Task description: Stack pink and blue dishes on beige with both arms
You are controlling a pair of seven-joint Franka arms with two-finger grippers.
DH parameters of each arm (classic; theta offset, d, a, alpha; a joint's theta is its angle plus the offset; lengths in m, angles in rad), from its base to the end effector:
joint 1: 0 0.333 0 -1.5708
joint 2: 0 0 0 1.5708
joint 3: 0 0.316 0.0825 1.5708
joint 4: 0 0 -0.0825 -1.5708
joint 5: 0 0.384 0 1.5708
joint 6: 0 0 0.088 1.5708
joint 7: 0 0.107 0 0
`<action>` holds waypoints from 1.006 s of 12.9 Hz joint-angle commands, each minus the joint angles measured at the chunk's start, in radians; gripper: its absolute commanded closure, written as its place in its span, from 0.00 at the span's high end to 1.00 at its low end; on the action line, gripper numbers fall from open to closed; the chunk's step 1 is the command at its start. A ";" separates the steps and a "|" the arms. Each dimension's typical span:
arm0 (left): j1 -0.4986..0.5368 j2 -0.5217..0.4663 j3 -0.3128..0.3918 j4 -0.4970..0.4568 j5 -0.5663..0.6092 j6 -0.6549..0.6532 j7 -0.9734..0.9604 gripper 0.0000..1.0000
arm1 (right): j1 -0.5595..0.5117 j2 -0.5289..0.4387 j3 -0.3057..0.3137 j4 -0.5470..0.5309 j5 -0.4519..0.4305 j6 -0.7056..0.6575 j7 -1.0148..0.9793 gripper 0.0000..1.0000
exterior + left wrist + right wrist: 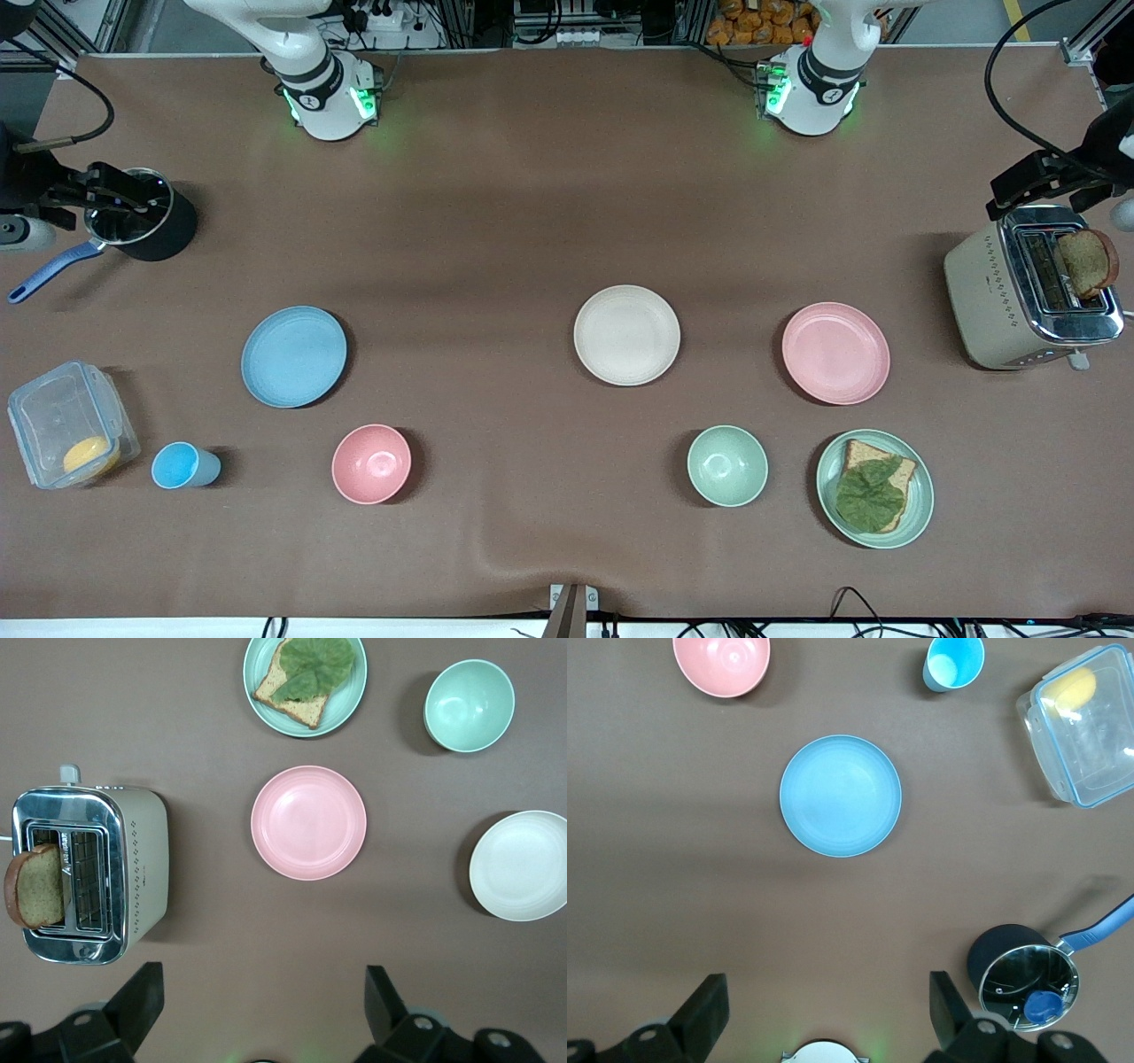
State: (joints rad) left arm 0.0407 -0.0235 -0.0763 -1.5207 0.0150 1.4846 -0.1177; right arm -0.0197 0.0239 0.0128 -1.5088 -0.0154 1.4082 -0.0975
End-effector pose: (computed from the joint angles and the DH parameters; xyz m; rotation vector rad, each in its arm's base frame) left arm 0.5383 -0.0180 0.6532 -3.1212 -0.1301 0.0177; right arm 0.5446 -0.0057 0.6269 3.1239 0.1392 -0.1959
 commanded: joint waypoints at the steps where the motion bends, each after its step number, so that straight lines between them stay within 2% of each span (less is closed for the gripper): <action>1: 0.001 -0.001 0.006 0.017 -0.010 -0.021 0.003 1.00 | -0.005 -0.025 -0.001 -0.024 -0.017 0.003 -0.018 1.00; 4: 0.005 0.023 0.015 0.017 0.006 -0.020 0.013 1.00 | -0.005 -0.022 -0.001 -0.027 -0.009 -0.001 -0.013 1.00; 7: 0.047 0.083 0.018 -0.044 0.008 -0.004 0.013 1.00 | -0.006 -0.015 -0.002 -0.034 -0.006 0.000 -0.013 1.00; 9: 0.086 0.112 0.018 -0.149 0.010 0.122 0.016 1.00 | -0.034 0.013 -0.002 -0.054 0.001 0.012 -0.014 1.00; 11: 0.100 0.119 0.018 -0.301 0.010 0.305 0.015 1.00 | -0.074 0.063 -0.002 -0.074 0.052 0.035 -0.018 1.00; 13: 0.103 0.134 0.018 -0.444 0.010 0.504 0.015 1.00 | -0.080 0.103 -0.002 -0.097 0.052 0.084 -0.019 1.00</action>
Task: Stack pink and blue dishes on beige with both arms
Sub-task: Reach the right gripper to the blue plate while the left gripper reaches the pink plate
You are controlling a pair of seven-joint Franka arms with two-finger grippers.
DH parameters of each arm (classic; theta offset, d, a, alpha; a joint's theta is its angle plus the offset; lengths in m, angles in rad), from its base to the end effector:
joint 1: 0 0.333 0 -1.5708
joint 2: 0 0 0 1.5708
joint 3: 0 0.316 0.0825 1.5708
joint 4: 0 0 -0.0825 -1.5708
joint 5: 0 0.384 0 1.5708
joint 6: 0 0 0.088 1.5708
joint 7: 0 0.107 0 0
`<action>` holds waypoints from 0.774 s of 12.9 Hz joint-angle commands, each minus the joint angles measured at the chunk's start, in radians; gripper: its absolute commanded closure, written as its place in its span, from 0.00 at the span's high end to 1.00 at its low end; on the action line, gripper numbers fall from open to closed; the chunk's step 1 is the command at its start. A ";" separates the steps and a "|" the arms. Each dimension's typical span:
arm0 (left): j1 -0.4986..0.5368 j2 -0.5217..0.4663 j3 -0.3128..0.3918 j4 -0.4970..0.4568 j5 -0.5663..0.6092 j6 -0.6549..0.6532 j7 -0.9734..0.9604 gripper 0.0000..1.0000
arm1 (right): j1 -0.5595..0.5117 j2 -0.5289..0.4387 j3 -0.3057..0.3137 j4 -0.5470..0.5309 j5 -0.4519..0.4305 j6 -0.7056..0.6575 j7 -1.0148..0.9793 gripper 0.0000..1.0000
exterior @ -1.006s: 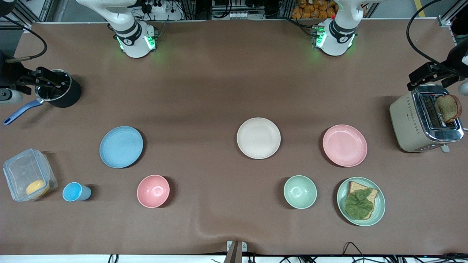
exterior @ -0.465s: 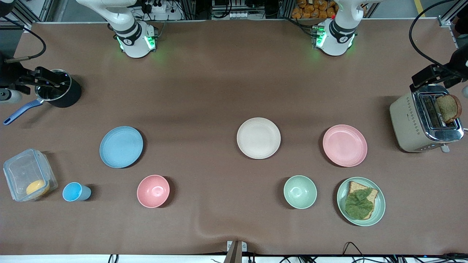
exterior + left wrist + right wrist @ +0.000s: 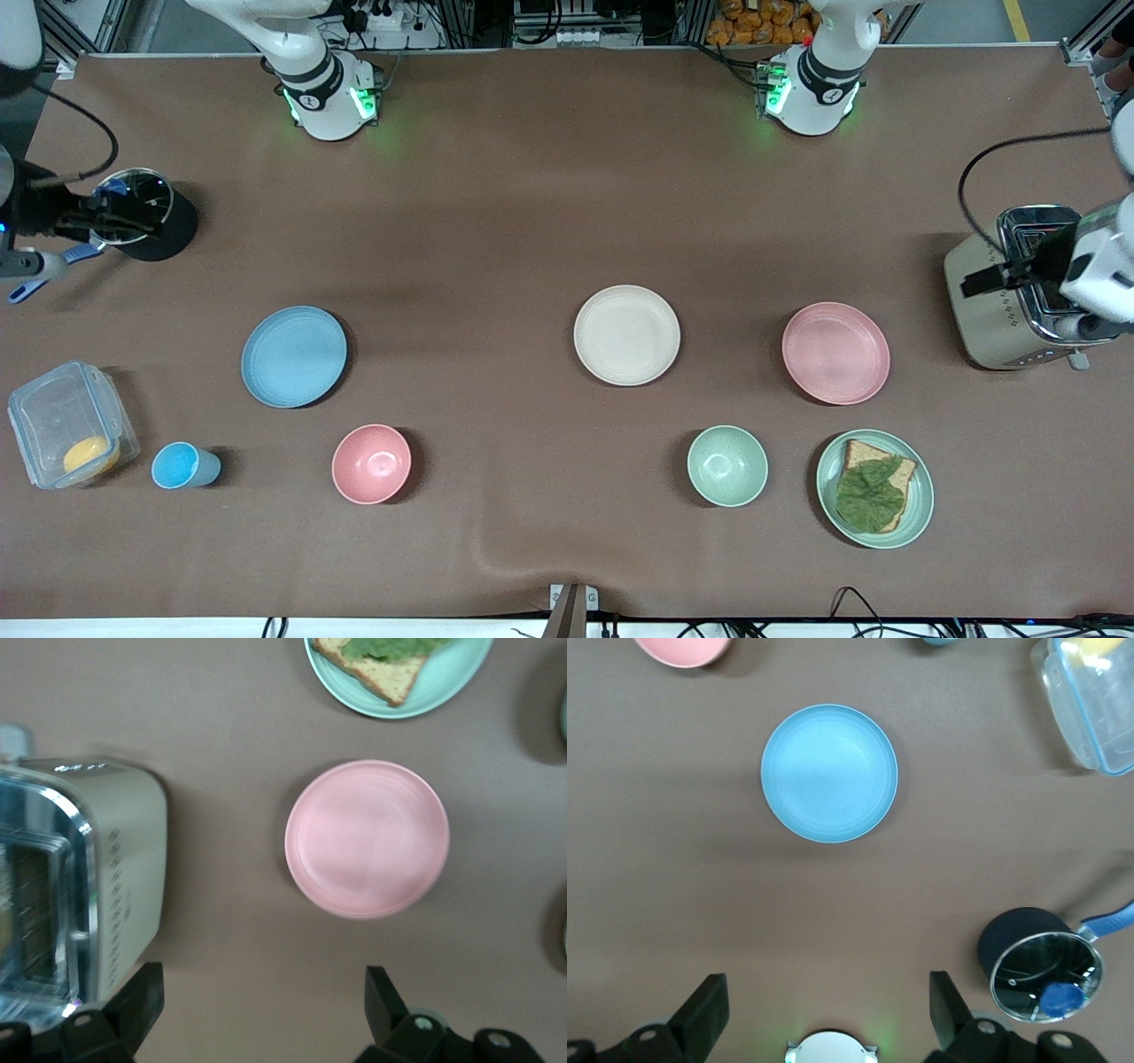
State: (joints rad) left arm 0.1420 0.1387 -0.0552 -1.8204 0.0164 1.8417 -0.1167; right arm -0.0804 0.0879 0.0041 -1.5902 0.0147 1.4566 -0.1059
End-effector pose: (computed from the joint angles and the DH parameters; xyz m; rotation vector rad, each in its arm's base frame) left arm 0.5845 0.0534 0.4491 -3.1113 -0.3094 0.1832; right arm 0.5614 -0.0413 0.5577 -3.0875 -0.0458 0.3398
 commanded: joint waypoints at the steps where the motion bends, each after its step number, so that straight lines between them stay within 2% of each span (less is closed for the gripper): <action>1: 0.004 -0.021 -0.003 -0.204 0.008 0.234 0.014 1.00 | -0.021 0.067 0.005 -0.017 0.022 0.063 -0.011 1.00; 3: 0.002 0.027 -0.003 -0.293 0.008 0.380 0.006 1.00 | -0.029 0.159 0.005 -0.017 0.013 0.129 -0.040 1.00; 6: 0.068 0.181 -0.005 -0.318 0.062 0.568 0.011 1.00 | -0.036 0.298 0.005 -0.017 0.014 0.278 -0.046 1.00; 8: 0.070 0.248 -0.005 -0.316 0.065 0.635 0.005 1.00 | -0.051 0.372 0.007 -0.020 0.014 0.330 -0.047 1.00; 10: 0.073 0.278 -0.006 -0.312 0.056 0.648 -0.003 1.00 | -0.064 0.417 0.005 -0.046 0.014 0.378 -0.087 1.00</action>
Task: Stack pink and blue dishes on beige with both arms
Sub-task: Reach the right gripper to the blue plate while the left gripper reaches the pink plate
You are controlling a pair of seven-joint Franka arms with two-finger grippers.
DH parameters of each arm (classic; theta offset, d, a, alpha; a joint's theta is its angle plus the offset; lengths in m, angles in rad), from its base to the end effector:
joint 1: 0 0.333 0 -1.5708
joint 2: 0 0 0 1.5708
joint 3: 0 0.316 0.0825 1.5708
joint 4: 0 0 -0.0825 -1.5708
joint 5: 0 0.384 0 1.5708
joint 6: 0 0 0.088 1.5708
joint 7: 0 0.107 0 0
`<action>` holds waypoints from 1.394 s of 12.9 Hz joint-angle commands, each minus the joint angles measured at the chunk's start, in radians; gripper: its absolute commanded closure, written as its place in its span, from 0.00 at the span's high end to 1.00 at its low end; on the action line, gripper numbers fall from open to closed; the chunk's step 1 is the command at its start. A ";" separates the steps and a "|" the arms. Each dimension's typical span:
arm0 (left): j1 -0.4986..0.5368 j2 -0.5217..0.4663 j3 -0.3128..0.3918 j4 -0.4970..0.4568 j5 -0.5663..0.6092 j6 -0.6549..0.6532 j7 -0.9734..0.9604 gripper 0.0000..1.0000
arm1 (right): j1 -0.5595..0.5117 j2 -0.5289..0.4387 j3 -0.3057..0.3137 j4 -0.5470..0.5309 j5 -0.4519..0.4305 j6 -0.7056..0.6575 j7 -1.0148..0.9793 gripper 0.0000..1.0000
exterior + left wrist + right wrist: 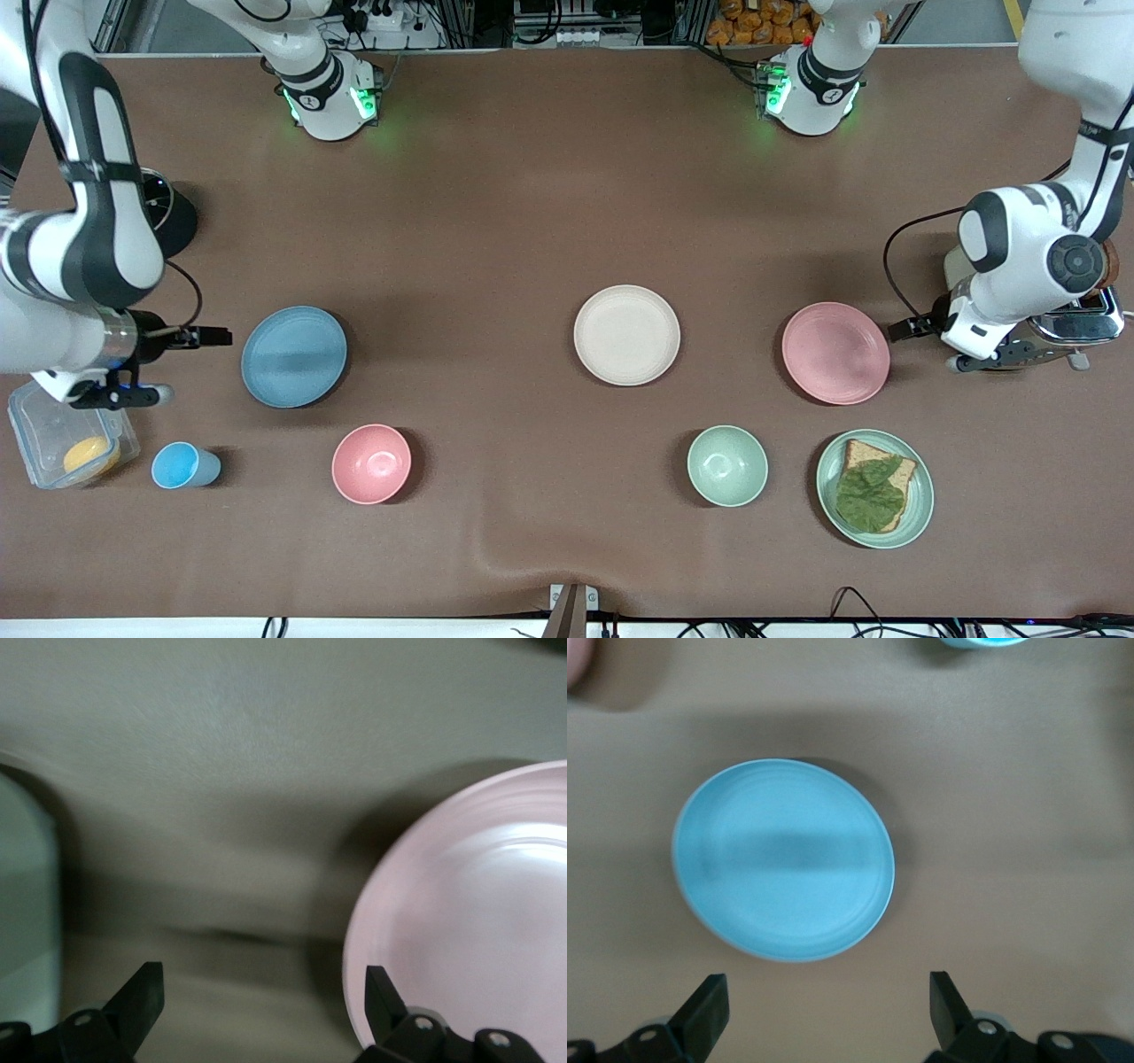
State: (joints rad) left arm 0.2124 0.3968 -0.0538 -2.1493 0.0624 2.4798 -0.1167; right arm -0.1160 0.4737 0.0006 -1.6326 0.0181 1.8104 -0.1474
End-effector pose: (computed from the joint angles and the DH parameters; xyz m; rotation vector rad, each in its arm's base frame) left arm 0.5557 0.0884 0.2087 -3.1051 -0.3560 0.1025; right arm 0.6388 -0.0726 0.3236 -3.0532 -0.0383 0.4477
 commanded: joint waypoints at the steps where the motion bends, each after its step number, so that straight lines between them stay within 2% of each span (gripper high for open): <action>1: 0.004 0.030 -0.009 0.022 -0.001 0.010 -0.006 1.00 | -0.027 0.019 0.009 -0.053 0.006 0.082 -0.067 1.00; 4: 0.001 0.037 -0.011 0.026 -0.035 0.011 -0.008 1.00 | -0.073 0.023 0.010 -0.113 0.006 0.170 -0.135 1.00; 6: -0.002 0.050 -0.011 0.028 -0.033 0.013 -0.008 0.98 | -0.071 0.025 0.010 -0.189 0.008 0.275 -0.133 1.00; 7: -0.007 0.053 -0.011 0.028 -0.035 0.013 -0.009 0.89 | -0.070 0.025 0.010 -0.240 0.011 0.338 -0.133 1.00; 8: -0.008 0.059 -0.012 0.031 -0.035 0.013 -0.009 0.84 | -0.068 0.025 0.010 -0.289 0.013 0.398 -0.133 1.00; 9: -0.010 0.060 -0.012 0.034 -0.035 0.013 -0.011 0.99 | -0.067 0.025 0.010 -0.317 0.013 0.423 -0.133 1.00; 10: -0.010 0.066 -0.014 0.035 -0.036 0.014 -0.014 0.88 | -0.068 0.028 0.010 -0.332 0.013 0.429 -0.135 1.00; 11: -0.011 0.066 -0.015 0.035 -0.036 0.014 -0.014 0.66 | -0.070 0.032 0.010 -0.342 0.013 0.437 -0.135 1.00; 12: -0.013 0.066 -0.015 0.035 -0.036 0.014 -0.014 0.48 | -0.067 0.034 0.012 -0.345 0.013 0.440 -0.136 0.31; 13: -0.011 0.066 -0.015 0.035 -0.035 0.014 -0.014 0.26 | -0.068 0.037 0.013 -0.346 0.013 0.441 -0.138 0.00; 14: -0.014 0.066 -0.017 0.035 -0.035 0.014 -0.014 0.00 | -0.065 0.042 0.015 -0.346 0.013 0.441 -0.138 0.00; 18: -0.015 0.065 -0.017 0.035 -0.035 0.014 -0.012 0.00 | -0.057 0.057 0.016 -0.345 0.013 0.461 -0.150 0.00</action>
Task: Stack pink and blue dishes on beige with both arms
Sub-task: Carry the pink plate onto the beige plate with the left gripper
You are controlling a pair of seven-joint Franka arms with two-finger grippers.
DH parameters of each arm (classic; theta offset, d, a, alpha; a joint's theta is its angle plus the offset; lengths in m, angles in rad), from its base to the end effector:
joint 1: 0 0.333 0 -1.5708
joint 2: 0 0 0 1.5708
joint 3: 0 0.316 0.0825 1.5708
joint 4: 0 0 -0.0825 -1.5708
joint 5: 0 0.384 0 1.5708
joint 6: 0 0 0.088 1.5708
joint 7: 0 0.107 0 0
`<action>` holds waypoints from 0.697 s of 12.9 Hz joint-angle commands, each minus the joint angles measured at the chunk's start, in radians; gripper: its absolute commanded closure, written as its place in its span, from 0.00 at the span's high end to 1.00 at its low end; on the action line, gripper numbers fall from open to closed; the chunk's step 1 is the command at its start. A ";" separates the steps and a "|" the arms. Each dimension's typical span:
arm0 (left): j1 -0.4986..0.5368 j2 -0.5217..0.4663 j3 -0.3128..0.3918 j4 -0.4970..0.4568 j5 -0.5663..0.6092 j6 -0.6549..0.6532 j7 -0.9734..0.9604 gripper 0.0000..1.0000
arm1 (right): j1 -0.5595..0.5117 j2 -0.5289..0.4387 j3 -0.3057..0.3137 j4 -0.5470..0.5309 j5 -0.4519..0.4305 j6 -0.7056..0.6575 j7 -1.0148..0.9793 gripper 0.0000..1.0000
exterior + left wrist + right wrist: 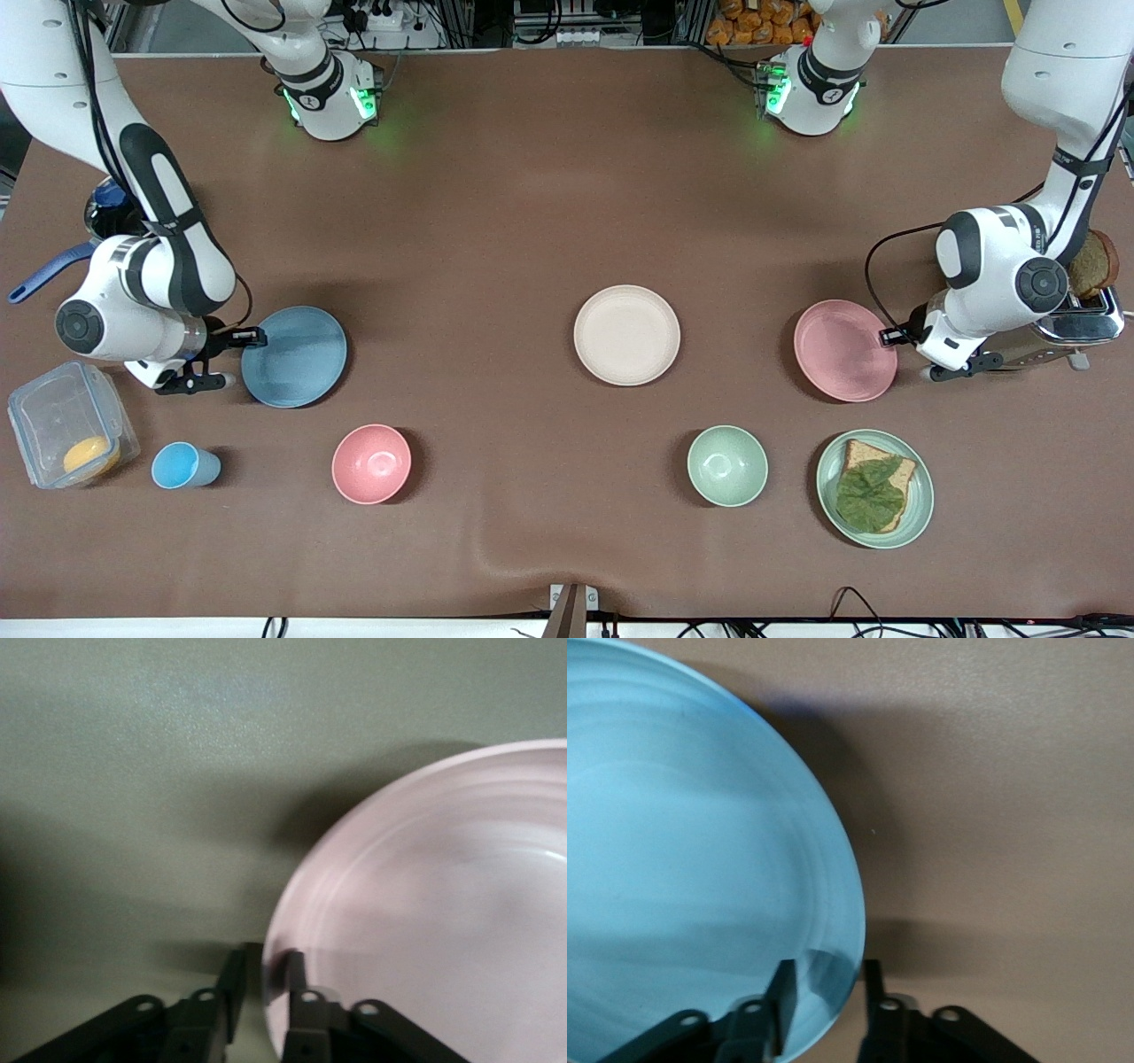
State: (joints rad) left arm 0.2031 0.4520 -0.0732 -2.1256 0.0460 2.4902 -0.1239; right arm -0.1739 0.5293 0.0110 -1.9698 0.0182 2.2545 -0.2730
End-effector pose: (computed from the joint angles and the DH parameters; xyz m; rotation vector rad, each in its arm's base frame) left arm 0.5611 0.0725 0.1872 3.1133 0.3469 -0.1343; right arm 0.5787 -0.0946 0.1810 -3.0463 -0.1464 0.3599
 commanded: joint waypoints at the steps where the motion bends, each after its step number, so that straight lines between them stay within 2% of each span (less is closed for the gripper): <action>1: -0.005 0.008 0.003 0.012 -0.018 0.004 0.000 0.00 | 0.004 0.001 0.006 -0.006 0.013 0.017 -0.025 0.00; 3: -0.005 -0.007 -0.003 0.015 -0.018 0.003 0.010 0.00 | 0.010 -0.006 0.007 0.005 0.013 0.016 -0.026 0.00; 5: 0.002 -0.074 -0.037 0.013 -0.018 -0.029 0.001 0.00 | 0.027 -0.032 0.007 0.032 0.009 0.001 -0.057 0.00; 7: 0.002 -0.122 -0.115 0.035 -0.029 -0.103 -0.037 0.00 | 0.031 -0.061 0.007 0.106 0.006 -0.083 -0.109 0.00; 9: 0.001 -0.148 -0.216 0.094 -0.052 -0.206 -0.171 0.00 | 0.046 -0.066 0.007 0.246 0.005 -0.243 -0.178 0.00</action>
State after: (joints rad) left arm 0.2056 0.3470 -0.2113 -2.0702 0.0262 2.3796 -0.2012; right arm -0.1435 0.4868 0.0222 -1.8324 0.0179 2.1435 -0.3916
